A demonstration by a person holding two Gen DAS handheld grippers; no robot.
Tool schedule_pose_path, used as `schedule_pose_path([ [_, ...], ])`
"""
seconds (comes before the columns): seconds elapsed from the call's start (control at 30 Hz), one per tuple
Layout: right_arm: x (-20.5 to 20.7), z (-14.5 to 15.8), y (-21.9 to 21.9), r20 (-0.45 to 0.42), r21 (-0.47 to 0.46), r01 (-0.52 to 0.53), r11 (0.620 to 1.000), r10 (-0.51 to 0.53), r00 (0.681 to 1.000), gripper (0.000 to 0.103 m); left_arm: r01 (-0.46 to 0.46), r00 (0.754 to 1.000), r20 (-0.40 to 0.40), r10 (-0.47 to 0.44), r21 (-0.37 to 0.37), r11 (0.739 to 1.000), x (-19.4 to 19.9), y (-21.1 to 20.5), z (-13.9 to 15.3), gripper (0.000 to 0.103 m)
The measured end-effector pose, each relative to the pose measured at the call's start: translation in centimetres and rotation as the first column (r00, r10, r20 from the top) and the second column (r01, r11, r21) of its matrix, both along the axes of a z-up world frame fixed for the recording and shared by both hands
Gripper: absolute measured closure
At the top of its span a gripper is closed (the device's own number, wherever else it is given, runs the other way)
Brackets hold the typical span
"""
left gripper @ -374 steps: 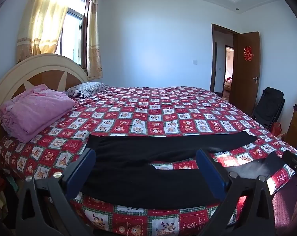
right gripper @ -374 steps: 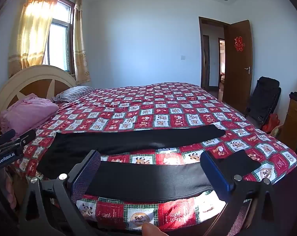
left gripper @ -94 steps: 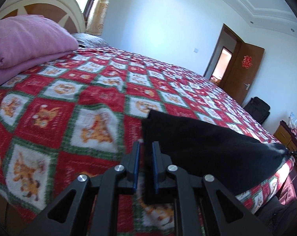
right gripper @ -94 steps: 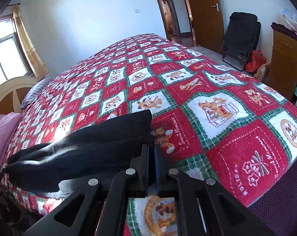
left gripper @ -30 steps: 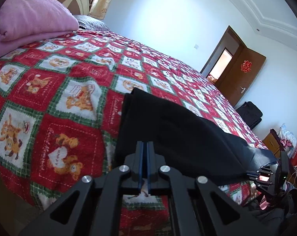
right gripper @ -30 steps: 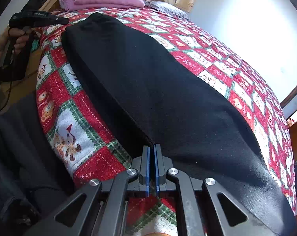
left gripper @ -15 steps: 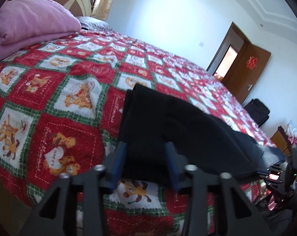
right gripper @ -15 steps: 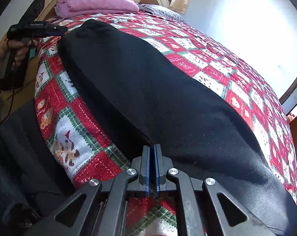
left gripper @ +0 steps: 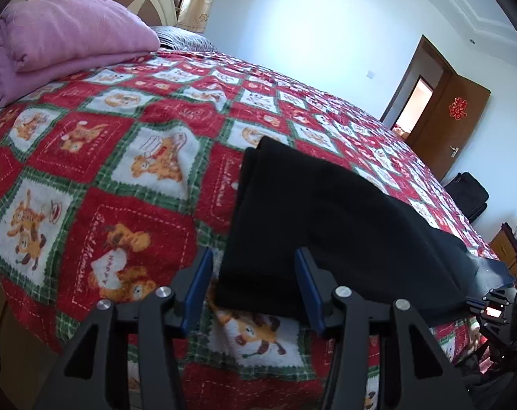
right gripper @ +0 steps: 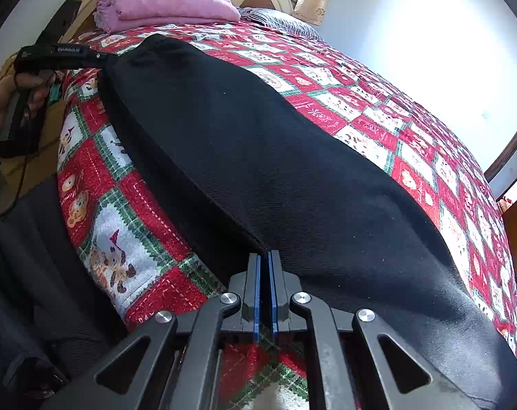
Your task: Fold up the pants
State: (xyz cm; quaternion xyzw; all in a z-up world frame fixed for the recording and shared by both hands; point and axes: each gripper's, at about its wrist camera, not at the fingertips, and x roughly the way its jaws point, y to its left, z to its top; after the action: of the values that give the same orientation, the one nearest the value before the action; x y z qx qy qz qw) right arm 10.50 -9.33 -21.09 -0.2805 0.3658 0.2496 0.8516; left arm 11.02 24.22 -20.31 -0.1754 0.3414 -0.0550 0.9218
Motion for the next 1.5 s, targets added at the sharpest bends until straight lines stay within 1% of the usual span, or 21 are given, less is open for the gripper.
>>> schedule_pose_path([
  [0.07, 0.0, 0.0, 0.0, 0.002, 0.002, 0.002, 1.0, -0.002, 1.0, 0.099, 0.007, 1.0, 0.006, -0.007, 0.011, 1.0, 0.0, -0.1, 0.0, 0.056],
  [0.13, 0.0, 0.0, 0.1, 0.005, 0.0, 0.002, 1.0, -0.002, 1.0, 0.099, -0.001, 1.0, 0.004, 0.001, 0.038, 0.999, 0.0, -0.2, 0.1, 0.071],
  [0.17, 0.0, 0.0, 0.1, 0.007, -0.001, 0.002, 1.0, -0.002, 1.0, 0.099, -0.006, 1.0, 0.002, 0.006, 0.044, 0.999, 0.0, -0.1, 0.1, 0.072],
  [0.23, 0.0, 0.0, 0.2, 0.007, -0.002, 0.003, 1.0, -0.003, 1.0, 0.099, -0.014, 1.0, 0.011, 0.014, 0.055, 0.998, -0.1, 0.1, 0.3, 0.086],
  [0.3, 0.0, 0.0, 0.2, 0.007, -0.001, 0.004, 1.0, -0.004, 1.0, 0.099, -0.019, 1.0, 0.012, 0.018, 0.081, 0.997, -0.1, 0.1, 0.4, 0.088],
  [0.33, 0.0, 0.0, 0.2, 0.007, -0.002, 0.004, 1.0, -0.004, 1.0, 0.099, -0.016, 1.0, 0.019, 0.015, 0.093, 0.995, -0.2, -0.1, 0.6, 0.091],
  [0.37, 0.0, 0.0, 0.2, 0.007, -0.002, 0.004, 1.0, -0.004, 1.0, 0.099, -0.012, 1.0, 0.024, 0.01, 0.108, 0.994, -0.3, -0.3, 0.7, 0.092],
  [0.43, 0.1, 0.0, 0.1, 0.003, 0.0, 0.004, 1.0, -0.004, 1.0, 0.099, -0.009, 1.0, 0.03, 0.004, 0.165, 0.986, -0.4, -0.9, 1.1, 0.092],
  [0.47, 0.1, 0.1, 0.1, 0.002, 0.002, 0.006, 1.0, -0.006, 1.0, 0.099, -0.005, 0.999, 0.034, -0.001, 0.173, 0.985, -0.4, -1.0, 1.2, 0.093],
  [0.53, 0.2, 0.1, 0.0, -0.003, 0.009, 0.01, 1.0, -0.01, 1.0, 0.099, 0.026, 0.999, 0.042, -0.032, 0.13, 0.991, -0.7, -0.9, 1.4, 0.094],
  [0.6, 0.2, 0.0, 0.0, -0.008, 0.012, 0.013, 1.0, -0.013, 1.0, 0.099, 0.042, 0.998, 0.044, -0.044, 0.035, 0.998, -0.7, -0.2, 1.3, 0.094],
  [0.63, 0.3, 0.1, 0.0, -0.008, 0.014, 0.015, 1.0, -0.015, 1.0, 0.099, 0.042, 0.998, 0.041, -0.042, 0.004, 0.999, -0.7, 0.0, 1.2, 0.095],
  [0.77, 0.3, 0.9, -0.3, -0.006, 0.049, 0.026, 0.998, -0.026, 1.0, 0.099, 0.046, 0.998, 0.038, -0.045, -0.036, 0.998, -0.8, 0.4, 1.0, 0.096],
  [0.83, 0.0, 1.9, -0.6, -0.001, 0.073, 0.028, 0.997, -0.028, 1.0, 0.1, 0.049, 0.997, 0.06, -0.045, -0.063, 0.997, -1.1, 1.0, 1.8, 0.096],
  [0.97, -0.9, 3.6, -0.6, 0.021, 0.075, 0.01, 0.997, -0.012, 1.0, 0.1, 0.056, 0.994, 0.104, -0.045, -0.103, 0.993, -1.9, 2.0, 3.2, 0.096],
  [1.07, -1.1, 3.2, -0.5, -0.003, 0.072, 0.002, 0.997, -0.002, 1.0, 0.1, 0.058, 0.995, 0.087, -0.05, -0.088, 0.994, -1.8, 1.7, 2.7, 0.096],
  [1.2, -1.0, 0.1, 0.2, -0.034, -0.01, 0.002, 1.0, -0.002, 0.999, 0.1, 0.048, 0.999, 0.025, -0.047, -0.078, 0.996, -1.0, 1.5, 0.6, 0.096],
  [1.27, -0.8, -0.8, 0.2, -0.042, -0.011, 0.006, 1.0, -0.006, 0.999, 0.1, 0.046, 0.999, 0.0, -0.046, -0.095, 0.994, -0.9, 1.8, -0.3, 0.096],
  [1.37, -0.7, -0.3, 0.0, -0.057, 0.002, 0.002, 1.0, -0.002, 0.998, 0.1, 0.059, 0.998, 0.002, -0.059, -0.085, 0.995, -1.2, 1.8, -0.3, 0.096],
  [1.43, -0.7, -0.2, -0.2, -0.075, 0.006, -0.007, 1.0, 0.007, 0.997, 0.099, 0.061, 0.998, 0.004, -0.061, -0.055, 0.997, -1.4, 1.7, 0.0, 0.09],
  [1.5, -0.6, 0.1, -0.5, -0.089, 0.019, -0.013, 1.0, 0.015, 0.996, 0.097, 0.056, 0.998, 0.012, -0.055, -0.041, 0.998, -1.8, 1.8, 0.4, 0.089],
])
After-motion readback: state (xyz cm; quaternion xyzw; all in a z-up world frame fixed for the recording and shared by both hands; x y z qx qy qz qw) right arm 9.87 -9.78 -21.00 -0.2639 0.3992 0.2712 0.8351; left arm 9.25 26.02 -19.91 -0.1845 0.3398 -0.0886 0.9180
